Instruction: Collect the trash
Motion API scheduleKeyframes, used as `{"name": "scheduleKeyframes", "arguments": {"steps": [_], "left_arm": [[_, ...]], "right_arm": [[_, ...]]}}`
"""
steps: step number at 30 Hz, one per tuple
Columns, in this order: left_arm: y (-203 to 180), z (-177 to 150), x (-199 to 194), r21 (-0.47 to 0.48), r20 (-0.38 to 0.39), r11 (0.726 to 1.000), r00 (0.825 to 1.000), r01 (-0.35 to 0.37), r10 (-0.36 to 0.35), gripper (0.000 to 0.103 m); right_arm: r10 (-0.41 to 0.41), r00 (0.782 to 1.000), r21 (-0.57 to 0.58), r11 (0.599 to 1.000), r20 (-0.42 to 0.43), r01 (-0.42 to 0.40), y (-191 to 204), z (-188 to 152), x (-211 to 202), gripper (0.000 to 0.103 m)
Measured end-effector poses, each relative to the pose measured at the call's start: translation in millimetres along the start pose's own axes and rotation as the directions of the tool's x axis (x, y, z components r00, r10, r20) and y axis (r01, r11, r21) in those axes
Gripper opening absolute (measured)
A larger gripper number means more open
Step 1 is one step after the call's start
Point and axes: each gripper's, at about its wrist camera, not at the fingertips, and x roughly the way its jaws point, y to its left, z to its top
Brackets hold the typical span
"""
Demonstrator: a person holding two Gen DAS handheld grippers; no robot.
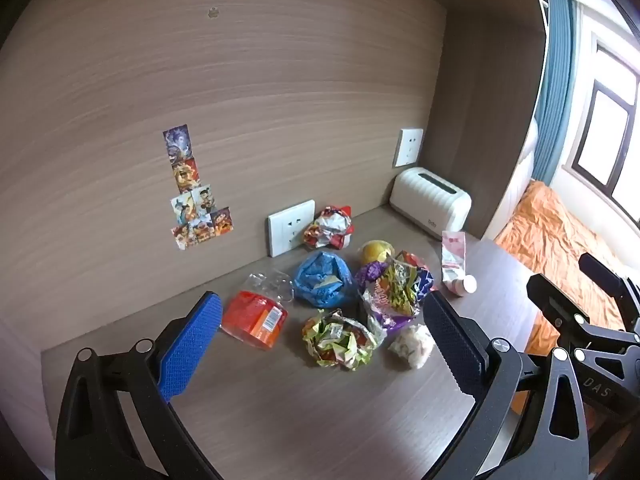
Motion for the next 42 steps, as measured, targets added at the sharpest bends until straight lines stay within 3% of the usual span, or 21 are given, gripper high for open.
{"name": "scheduleKeyframes", "arguments": {"steps": [14, 22, 42], "left_arm": [[-5.5, -2.9, -3.4, 0.002, 0.003, 1.000, 1.000, 0.001, -0.001, 0.098], [-1.0, 1.9, -1.4, -0.002, 0.004, 1.000, 1.000, 0.014, -0.014, 0.098], [4.1, -1.1, 5.4, 0.008, -0.024, 1.000, 1.000, -0.002, 0.002, 0.098]], "right_arm": [[0.012, 1.000, -0.004, 1.000, -0.016, -0.012, 1.4, -0.5, 2.6, 0.099], [0.057, 0.998, 0.020, 0.998, -0.020, -0.057, -2.0, 2.9, 4.0, 0.099], [0.039, 0.999, 0.009, 0.999, -0.016, -0.039, 1.4, 3.3, 6.3, 0.099]]}}
